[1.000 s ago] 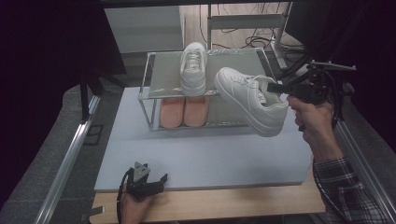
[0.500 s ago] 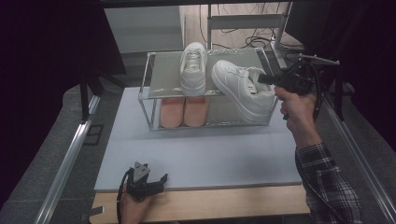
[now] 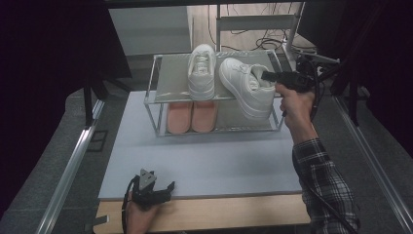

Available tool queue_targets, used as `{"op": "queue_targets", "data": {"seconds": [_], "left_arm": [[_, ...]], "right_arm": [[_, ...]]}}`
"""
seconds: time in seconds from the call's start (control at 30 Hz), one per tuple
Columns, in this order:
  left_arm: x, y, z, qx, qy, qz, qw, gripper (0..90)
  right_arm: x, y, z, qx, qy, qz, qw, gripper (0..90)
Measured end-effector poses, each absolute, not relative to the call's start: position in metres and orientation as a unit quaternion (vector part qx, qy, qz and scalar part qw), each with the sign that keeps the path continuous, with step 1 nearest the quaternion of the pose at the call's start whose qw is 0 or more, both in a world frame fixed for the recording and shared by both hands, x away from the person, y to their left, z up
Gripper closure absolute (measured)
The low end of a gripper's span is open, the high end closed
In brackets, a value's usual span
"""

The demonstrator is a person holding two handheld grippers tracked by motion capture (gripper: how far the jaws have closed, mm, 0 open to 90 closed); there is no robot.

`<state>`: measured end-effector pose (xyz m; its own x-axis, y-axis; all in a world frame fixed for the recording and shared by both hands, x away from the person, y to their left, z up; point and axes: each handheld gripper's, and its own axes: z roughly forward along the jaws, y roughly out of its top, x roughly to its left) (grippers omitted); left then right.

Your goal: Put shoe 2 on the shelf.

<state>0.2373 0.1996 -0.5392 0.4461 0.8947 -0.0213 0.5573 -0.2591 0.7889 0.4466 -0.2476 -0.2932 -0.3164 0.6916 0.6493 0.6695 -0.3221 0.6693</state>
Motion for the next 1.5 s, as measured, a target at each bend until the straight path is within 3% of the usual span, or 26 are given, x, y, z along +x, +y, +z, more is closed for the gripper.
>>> {"op": "queue_targets", "data": {"seconds": [0.57,0.73,0.87,1.0,1.5], "left_arm": [[0.237,0.200,-0.539,0.761,0.477,0.223,0.378,11.4],[0.237,0.200,-0.539,0.761,0.477,0.223,0.378,11.4],[0.237,0.200,-0.539,0.761,0.477,0.223,0.378,11.4],[0.237,0.200,-0.539,0.761,0.477,0.223,0.378,11.4],[0.237,0.199,-0.539,0.761,0.477,0.223,0.378,11.4]], "right_arm": [[0.475,-0.221,-0.294,0.591,0.585,0.551,0.066,82.5],[0.476,-0.220,-0.295,0.583,0.589,0.556,0.060,77.4],[0.476,-0.221,-0.294,0.568,0.597,0.565,0.045,63.3],[0.474,-0.222,-0.292,0.561,0.603,0.565,0.045,56.3],[0.451,-0.248,-0.283,0.536,0.617,0.573,0.054,54.2]]}}
